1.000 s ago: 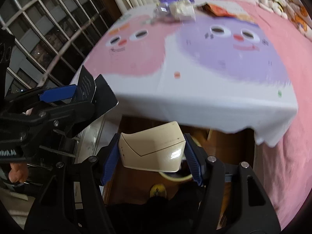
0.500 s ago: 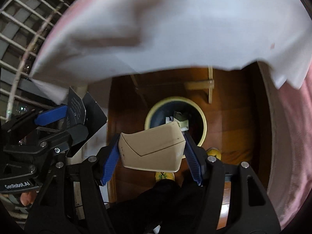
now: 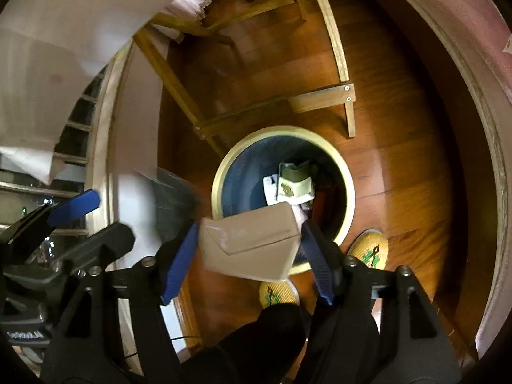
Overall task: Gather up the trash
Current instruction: 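Carry the card and beige box over the blue bin and open both tools, then raise both tools back over the table toward the remaining trash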
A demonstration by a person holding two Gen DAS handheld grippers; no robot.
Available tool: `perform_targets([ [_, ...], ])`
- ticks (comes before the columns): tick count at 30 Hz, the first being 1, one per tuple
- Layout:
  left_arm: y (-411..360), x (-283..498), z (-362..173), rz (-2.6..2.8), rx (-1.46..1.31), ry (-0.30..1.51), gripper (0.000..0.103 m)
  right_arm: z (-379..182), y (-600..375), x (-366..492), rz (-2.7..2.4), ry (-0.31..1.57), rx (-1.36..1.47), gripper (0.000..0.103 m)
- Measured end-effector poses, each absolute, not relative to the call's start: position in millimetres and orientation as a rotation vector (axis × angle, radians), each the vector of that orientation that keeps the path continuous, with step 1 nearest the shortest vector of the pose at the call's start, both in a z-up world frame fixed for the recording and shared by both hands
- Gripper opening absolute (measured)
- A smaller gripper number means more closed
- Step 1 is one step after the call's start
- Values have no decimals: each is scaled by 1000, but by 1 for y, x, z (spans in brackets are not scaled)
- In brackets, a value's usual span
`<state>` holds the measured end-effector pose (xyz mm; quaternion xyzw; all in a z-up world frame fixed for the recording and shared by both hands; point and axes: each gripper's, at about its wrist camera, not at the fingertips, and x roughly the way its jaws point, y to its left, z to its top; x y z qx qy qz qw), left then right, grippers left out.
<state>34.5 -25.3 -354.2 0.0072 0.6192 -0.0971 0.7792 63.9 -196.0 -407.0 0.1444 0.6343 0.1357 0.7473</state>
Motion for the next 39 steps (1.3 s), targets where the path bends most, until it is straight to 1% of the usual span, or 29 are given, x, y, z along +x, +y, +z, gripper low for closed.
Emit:
perform_targets([
  [2, -19, 34, -359, -199, 9, 1341, 89, -410, -194, 68, 295, 1379, 322, 69],
  [8, -1, 31, -356, -155, -18, 1345, 90, -396, -186, 71, 287, 1366, 288, 70],
  [11, 7, 30, -344, -145, -25, 1340, 90, -381, -183, 70, 288, 1361, 279, 70],
  [16, 11, 29, -308, -133, -27, 1325, 90, -347, -178, 66, 283, 1354, 254, 70],
  [24, 11, 23, -224, -142, -8, 1289, 90, -266, -174, 58, 277, 1336, 219, 70],
  [31, 11, 15, -129, -172, 10, 1219, 90, -173, -167, 49, 307, 1280, 177, 70],
  [39, 16, 3, -42, -209, 19, 1114, 90, -69, -157, 37, 343, 1163, 87, 70],
])
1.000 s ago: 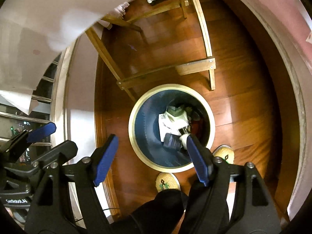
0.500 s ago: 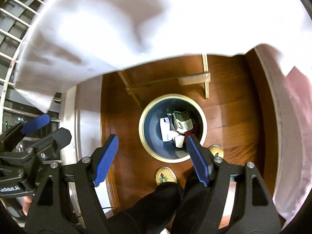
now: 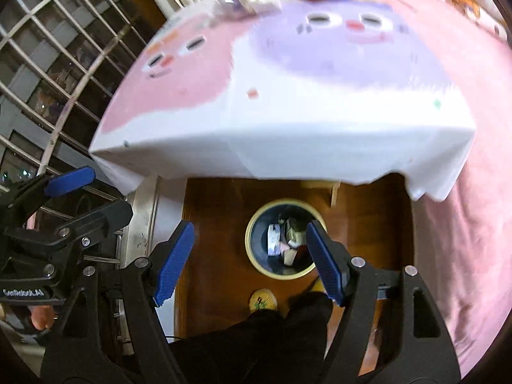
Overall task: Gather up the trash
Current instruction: 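Raise both tools back over the table toward the remaining trash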
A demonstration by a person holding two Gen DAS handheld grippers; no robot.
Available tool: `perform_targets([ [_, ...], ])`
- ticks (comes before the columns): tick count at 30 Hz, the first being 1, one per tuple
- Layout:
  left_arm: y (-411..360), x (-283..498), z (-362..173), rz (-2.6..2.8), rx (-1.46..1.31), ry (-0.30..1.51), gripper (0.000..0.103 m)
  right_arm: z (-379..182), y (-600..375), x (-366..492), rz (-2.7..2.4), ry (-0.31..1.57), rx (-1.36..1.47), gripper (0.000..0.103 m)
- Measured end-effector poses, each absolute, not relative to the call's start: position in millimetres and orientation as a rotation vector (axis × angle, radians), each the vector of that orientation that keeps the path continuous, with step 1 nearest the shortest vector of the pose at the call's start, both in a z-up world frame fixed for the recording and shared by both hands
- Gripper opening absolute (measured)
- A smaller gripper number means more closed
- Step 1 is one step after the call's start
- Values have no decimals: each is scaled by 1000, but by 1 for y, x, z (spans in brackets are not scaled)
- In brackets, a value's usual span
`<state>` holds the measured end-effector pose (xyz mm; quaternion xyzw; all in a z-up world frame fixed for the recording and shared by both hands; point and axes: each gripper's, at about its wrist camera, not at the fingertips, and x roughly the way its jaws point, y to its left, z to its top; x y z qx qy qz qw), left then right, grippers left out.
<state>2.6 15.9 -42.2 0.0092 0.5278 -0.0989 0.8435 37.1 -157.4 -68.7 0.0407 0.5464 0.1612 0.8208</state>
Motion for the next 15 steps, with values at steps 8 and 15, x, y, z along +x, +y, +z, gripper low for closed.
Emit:
perform_targets([
  [8, 31, 10, 20, -215, 43, 987, 90, 6, -155, 34, 320, 1021, 5, 70],
  [15, 29, 31, 50, -230, 63, 923, 90, 47, -156, 44, 295, 928, -27, 70],
])
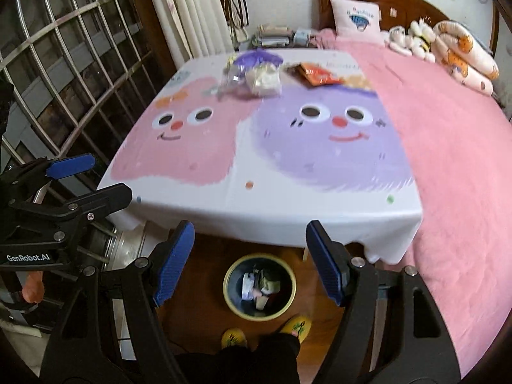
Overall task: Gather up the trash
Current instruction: 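Raise both tools back over the table toward the remaining trash, then grasp the crumpled cream tissue with the left tool while the right tool grasps the orange packet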
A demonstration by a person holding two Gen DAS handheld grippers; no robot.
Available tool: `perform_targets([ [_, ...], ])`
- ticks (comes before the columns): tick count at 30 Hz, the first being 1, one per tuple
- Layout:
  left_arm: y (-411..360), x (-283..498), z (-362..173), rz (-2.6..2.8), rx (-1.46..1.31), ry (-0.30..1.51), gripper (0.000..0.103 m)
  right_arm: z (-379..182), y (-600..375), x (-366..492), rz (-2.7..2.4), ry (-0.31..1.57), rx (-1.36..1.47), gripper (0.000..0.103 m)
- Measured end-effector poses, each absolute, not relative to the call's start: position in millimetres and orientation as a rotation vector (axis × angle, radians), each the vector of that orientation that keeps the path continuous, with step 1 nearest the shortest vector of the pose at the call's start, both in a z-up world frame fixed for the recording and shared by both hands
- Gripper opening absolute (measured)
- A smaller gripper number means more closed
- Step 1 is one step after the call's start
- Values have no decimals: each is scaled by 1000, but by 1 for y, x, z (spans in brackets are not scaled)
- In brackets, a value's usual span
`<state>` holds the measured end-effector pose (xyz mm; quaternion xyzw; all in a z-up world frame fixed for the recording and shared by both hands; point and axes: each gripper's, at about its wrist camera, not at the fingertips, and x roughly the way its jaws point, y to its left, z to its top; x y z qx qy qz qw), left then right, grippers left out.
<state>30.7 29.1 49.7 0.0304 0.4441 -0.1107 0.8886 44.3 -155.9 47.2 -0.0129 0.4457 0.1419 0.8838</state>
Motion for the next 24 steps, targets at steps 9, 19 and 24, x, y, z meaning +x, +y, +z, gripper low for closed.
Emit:
perform_targets([
  [9, 7, 64, 78, -260, 89, 848, 90, 66, -171, 79, 256, 880, -33, 70],
  [19, -14, 153, 46, -193, 54, 927, 91, 51, -202, 172, 267, 891, -29, 70],
  [24, -27, 221, 24, -115, -2, 988, 91, 32, -222, 249, 332, 934, -28, 70],
])
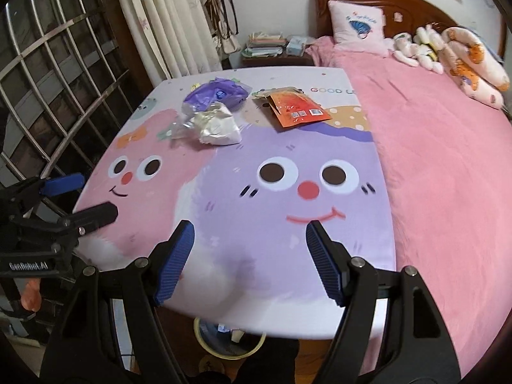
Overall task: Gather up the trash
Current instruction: 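Grasp the crumpled cream tissue with the left tool while the right tool grasps the orange packet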
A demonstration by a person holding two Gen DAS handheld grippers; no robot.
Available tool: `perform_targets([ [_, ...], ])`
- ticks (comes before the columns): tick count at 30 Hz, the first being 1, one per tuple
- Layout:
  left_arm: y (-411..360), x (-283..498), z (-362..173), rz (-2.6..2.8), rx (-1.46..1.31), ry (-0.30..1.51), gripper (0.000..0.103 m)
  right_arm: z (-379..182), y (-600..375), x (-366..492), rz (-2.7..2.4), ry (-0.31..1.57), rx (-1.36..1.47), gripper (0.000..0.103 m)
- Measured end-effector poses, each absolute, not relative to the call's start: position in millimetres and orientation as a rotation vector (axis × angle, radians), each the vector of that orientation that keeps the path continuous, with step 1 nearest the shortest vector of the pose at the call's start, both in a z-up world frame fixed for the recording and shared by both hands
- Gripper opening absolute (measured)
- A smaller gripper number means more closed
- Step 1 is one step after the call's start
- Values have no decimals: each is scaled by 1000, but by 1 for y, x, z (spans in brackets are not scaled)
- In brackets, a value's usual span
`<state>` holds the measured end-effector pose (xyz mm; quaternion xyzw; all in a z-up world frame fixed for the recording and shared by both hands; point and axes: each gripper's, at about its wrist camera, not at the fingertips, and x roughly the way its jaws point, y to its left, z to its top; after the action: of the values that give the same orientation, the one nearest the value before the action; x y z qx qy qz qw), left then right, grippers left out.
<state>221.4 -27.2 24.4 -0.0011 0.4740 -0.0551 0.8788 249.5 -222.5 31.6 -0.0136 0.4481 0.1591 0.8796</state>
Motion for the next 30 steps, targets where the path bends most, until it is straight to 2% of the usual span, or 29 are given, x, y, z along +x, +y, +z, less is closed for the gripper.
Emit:
perform_targets([
  [16, -53, 423, -19, 109, -279, 1105, 91, -5, -261, 457, 448, 961, -110, 70],
  [30, -40, 508, -93, 358, -508, 1178, 91, -52, -222, 545, 466, 971, -149, 72],
])
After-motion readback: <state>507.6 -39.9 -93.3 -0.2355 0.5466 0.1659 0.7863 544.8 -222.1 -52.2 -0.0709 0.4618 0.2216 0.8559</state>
